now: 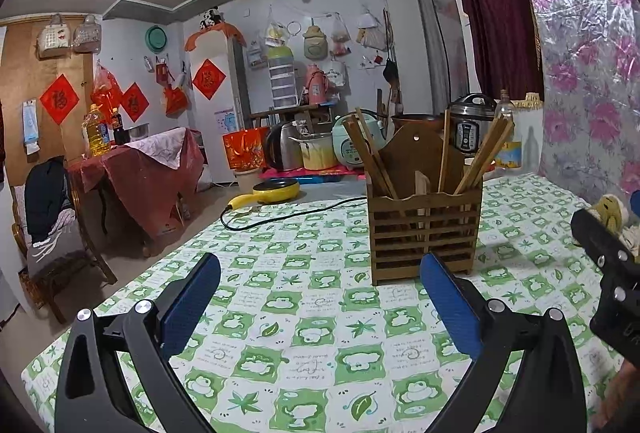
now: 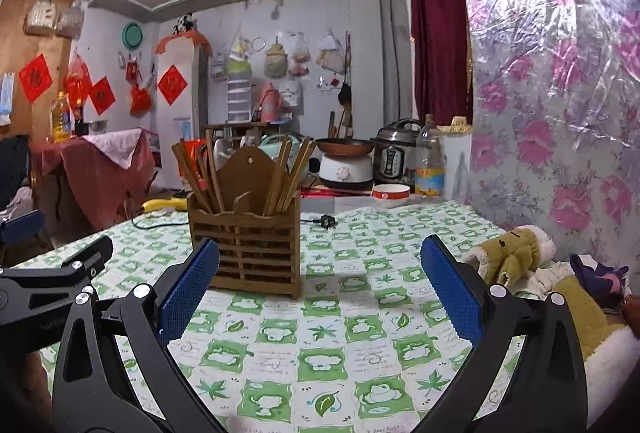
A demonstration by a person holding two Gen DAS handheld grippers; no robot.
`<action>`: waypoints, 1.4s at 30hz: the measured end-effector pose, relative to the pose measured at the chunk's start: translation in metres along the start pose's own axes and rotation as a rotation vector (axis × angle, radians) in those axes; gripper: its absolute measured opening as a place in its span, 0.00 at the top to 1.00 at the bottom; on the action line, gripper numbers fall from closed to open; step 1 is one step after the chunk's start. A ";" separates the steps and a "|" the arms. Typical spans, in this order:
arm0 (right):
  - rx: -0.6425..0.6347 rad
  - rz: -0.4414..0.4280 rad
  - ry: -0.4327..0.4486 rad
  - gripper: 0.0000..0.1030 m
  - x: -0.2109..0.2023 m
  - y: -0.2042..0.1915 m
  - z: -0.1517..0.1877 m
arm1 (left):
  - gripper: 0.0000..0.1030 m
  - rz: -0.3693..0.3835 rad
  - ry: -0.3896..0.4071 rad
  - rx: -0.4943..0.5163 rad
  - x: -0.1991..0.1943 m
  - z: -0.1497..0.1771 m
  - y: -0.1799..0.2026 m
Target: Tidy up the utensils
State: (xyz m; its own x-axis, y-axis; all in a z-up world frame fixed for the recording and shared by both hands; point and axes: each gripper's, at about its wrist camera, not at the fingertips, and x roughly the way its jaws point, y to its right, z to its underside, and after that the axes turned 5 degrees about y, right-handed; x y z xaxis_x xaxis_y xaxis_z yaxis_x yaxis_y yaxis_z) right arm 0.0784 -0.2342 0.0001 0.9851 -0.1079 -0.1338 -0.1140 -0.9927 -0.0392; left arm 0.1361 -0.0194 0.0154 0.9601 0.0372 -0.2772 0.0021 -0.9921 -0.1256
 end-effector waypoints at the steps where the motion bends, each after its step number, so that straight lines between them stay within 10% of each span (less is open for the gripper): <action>1: 0.000 -0.005 -0.012 0.06 0.002 0.000 0.000 | 0.05 0.000 -0.002 -0.001 0.000 0.000 0.000; 42: -0.021 -0.052 -0.005 0.06 -0.004 -0.014 0.002 | 0.05 -0.027 0.023 -0.030 0.000 -0.002 -0.001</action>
State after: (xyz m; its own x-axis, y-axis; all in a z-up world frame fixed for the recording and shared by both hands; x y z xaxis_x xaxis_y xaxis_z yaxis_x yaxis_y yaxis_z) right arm 0.0761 -0.2196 -0.0008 0.9890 -0.0561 -0.1368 -0.0601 -0.9979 -0.0256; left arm 0.1364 -0.0186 0.0179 0.9658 0.0612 -0.2521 0.0357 -0.9939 -0.1044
